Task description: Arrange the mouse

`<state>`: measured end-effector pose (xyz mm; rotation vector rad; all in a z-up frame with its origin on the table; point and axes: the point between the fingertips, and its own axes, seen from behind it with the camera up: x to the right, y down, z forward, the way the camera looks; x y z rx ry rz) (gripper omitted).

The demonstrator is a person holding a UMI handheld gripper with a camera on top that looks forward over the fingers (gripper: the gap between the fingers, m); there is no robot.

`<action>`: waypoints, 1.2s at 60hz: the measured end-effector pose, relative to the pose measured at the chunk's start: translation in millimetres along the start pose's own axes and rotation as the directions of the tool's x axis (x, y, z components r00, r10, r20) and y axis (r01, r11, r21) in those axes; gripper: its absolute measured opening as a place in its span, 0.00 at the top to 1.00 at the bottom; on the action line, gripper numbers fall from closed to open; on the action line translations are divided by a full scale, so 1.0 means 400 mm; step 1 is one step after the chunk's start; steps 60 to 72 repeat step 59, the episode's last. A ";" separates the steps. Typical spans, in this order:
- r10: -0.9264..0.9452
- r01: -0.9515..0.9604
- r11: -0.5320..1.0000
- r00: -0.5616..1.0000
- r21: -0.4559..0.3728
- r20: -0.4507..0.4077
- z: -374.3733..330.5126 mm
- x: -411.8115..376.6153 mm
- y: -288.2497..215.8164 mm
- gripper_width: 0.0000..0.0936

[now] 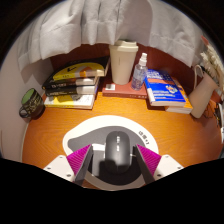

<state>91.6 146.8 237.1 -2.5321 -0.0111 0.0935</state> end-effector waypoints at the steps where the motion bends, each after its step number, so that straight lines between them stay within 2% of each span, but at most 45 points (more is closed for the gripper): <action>1: -0.012 0.012 1.000 1.000 -0.002 -0.007 -0.013 -0.001 -0.001 0.07; 13: 0.007 -0.004 0.997 0.999 0.075 -0.035 -0.253 0.000 -0.057 0.08; 20: 0.036 -0.023 0.987 0.996 0.159 -0.078 -0.424 0.012 -0.097 0.08; 30: 0.077 -0.053 0.965 0.994 0.256 -0.082 -0.604 -0.005 -0.105 0.08; 37: 0.067 -0.040 0.965 0.993 0.260 -0.095 -0.670 -0.023 -0.070 0.08; 51: 0.098 -0.075 0.957 0.993 0.281 -0.067 -0.752 -0.067 -0.029 0.09; 72: 0.105 -0.085 0.956 0.993 0.282 -0.057 -0.768 -0.078 -0.004 0.08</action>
